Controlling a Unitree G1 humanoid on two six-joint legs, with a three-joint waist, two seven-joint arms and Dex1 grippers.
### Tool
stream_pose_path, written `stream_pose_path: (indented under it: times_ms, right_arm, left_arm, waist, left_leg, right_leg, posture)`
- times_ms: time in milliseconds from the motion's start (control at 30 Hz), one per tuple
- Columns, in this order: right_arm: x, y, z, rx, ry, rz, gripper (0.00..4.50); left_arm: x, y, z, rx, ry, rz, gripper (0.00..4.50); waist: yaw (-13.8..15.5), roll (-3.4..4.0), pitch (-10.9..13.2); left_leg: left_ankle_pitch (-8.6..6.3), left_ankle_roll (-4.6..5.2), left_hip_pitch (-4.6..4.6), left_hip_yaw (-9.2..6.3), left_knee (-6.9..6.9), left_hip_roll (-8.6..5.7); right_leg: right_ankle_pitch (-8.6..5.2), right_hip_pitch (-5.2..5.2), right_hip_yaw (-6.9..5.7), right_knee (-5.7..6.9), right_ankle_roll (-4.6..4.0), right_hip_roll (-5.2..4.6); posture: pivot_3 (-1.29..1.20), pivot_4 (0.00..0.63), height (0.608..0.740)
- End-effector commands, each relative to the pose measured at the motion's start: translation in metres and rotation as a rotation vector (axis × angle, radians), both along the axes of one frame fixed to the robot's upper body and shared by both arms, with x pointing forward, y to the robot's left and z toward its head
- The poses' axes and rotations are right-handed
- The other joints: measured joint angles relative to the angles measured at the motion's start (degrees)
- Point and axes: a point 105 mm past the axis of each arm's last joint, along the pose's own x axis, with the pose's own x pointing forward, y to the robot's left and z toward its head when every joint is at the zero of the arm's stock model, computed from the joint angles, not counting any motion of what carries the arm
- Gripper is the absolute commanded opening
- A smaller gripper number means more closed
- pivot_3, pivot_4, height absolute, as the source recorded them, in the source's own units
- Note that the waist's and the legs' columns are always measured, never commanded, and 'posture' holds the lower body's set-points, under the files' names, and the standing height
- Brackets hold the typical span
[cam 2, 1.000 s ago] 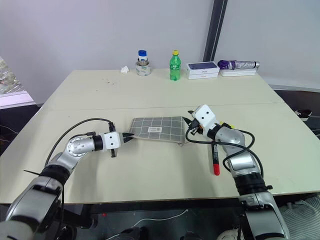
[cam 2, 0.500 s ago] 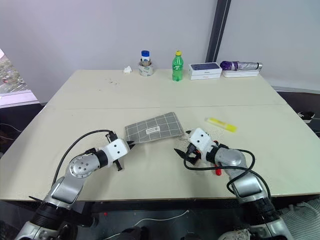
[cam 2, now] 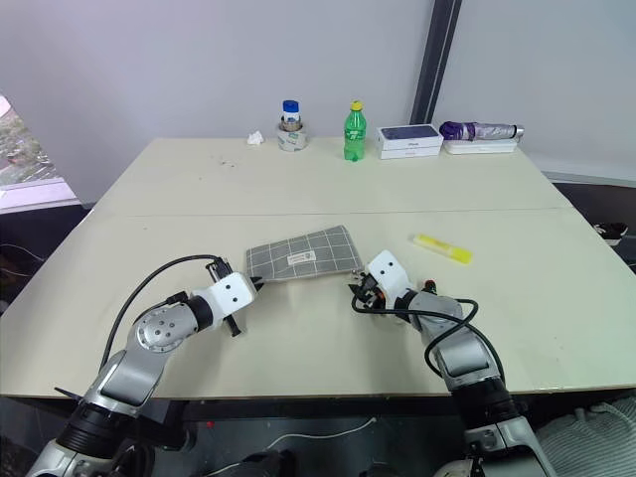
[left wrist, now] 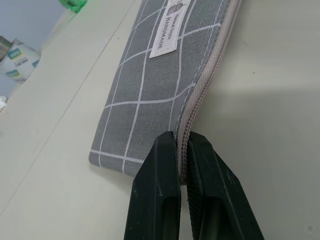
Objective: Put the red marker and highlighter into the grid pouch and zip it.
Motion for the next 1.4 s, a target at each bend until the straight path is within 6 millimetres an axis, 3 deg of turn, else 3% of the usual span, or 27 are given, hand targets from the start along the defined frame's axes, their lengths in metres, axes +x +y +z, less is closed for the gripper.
stream_pose_path:
  times_ms: [33, 200, 333, 433, 600, 800, 1000, 1100, 1333, 1400]
  right_arm:
    - [-0.006, 0.012, 0.004, 0.002, -0.011, 0.034, 0.05]
    - [-0.017, 0.044, -0.004, 0.018, 0.002, 0.087, 0.05]
    - [-0.017, 0.085, 0.008, 0.024, -0.062, 0.171, 0.05]
    - [-0.014, 0.099, 0.017, 0.048, -0.084, 0.2, 0.05]
    - [-0.033, 0.133, 0.025, 0.023, -0.141, 0.436, 0.05]
    - [-0.045, 0.15, 0.02, -0.035, -0.171, 0.61, 0.05]
    - [-0.031, 0.14, 0.022, -0.066, -0.218, 0.556, 0.05]
    - [-0.029, 0.122, 0.021, -0.081, -0.234, 0.528, 0.96]
    - [-0.044, 0.072, 0.014, -0.17, -0.209, 0.522, 4.47]
    - [-0.043, 0.058, 0.016, -0.151, -0.208, 0.46, 4.47]
  left_arm:
    - [0.001, -0.002, 0.011, 0.003, -0.051, -0.006, 0.0]
    - [0.0, -0.008, 0.007, -0.005, -0.046, -0.015, 0.0]
    - [-0.005, -0.02, 0.0, -0.01, -0.023, -0.056, 0.0]
    - [-0.007, -0.026, -0.001, -0.013, -0.017, -0.073, 0.0]
    - [-0.005, -0.033, -0.001, 0.0, -0.02, -0.089, 0.0]
    - [-0.002, -0.037, 0.004, -0.012, -0.032, -0.093, 0.0]
    - [-0.003, -0.034, 0.006, -0.008, -0.05, -0.094, 0.0]
    - [-0.001, -0.03, 0.009, -0.011, -0.074, -0.07, 0.0]
    - [0.004, -0.021, 0.016, 0.026, -0.149, -0.031, 0.0]
    - [0.005, -0.02, 0.018, 0.047, -0.171, -0.038, 0.0]
  waist:
    - [-0.1, 0.0, 0.0]
    - [-0.2, 0.0, 0.0]
    - [-0.4, 0.0, 0.0]
    - [-0.3, 0.0, 0.0]
    - [0.0, 0.0, 0.0]
    - [-0.3, 0.0, 0.0]
    - [-0.2, 0.0, 0.0]
    - [-0.2, 0.0, 0.0]
    - [0.0, -0.01, 0.0]
    - [-0.1, -0.01, 0.0]
  left_leg:
    - [0.0, 0.0, 0.0, 0.0, 0.0, 0.0]
    - [0.0, 0.0, 0.0, 0.0, -0.02, -0.01]
    - [0.0, -0.01, 0.01, 0.0, -0.06, -0.02]
    - [0.01, -0.02, 0.0, 0.01, -0.08, -0.02]
    - [0.0, -0.01, -0.01, -0.04, 0.0, -0.03]
    - [0.01, -0.01, -0.01, -0.03, -0.03, -0.09]
    - [0.01, -0.02, -0.01, -0.04, -0.04, -0.08]
    - [0.01, -0.02, -0.01, -0.03, -0.04, -0.08]
    - [0.0, -0.01, -0.01, -0.04, -0.02, -0.09]
    - [0.0, -0.02, 0.0, -0.04, -0.04, -0.09]
  right_leg:
    - [0.0, 0.0, 0.0, 0.0, 0.0, 0.0]
    - [0.0, -0.02, 0.0, 0.0, 0.0, 0.01]
    - [0.0, -0.04, 0.01, 0.01, 0.0, 0.04]
    - [0.0, -0.1, 0.01, 0.03, -0.01, 0.06]
    - [0.0, -0.02, -0.01, 0.0, 0.0, 0.0]
    - [0.0, -0.06, -0.01, 0.01, -0.01, 0.03]
    - [0.0, -0.06, -0.01, 0.01, 0.0, 0.03]
    - [0.0, -0.06, -0.01, 0.01, 0.0, 0.03]
    - [0.0, -0.03, -0.01, 0.0, 0.0, 0.0]
    - [0.0, -0.02, -0.02, 0.0, 0.0, 0.01]
  posture:
    - [0.0, 0.15, 0.74]
    - [0.0, 0.15, 0.74]
    - [0.0, 0.15, 0.74]
    - [0.0, 0.15, 0.74]
    - [0.0, 0.15, 0.74]
    - [0.0, 0.15, 0.74]
    - [0.0, 0.15, 0.74]
    - [0.0, 0.15, 0.74]
    - [0.0, 0.15, 0.74]
    - [0.0, 0.15, 0.74]
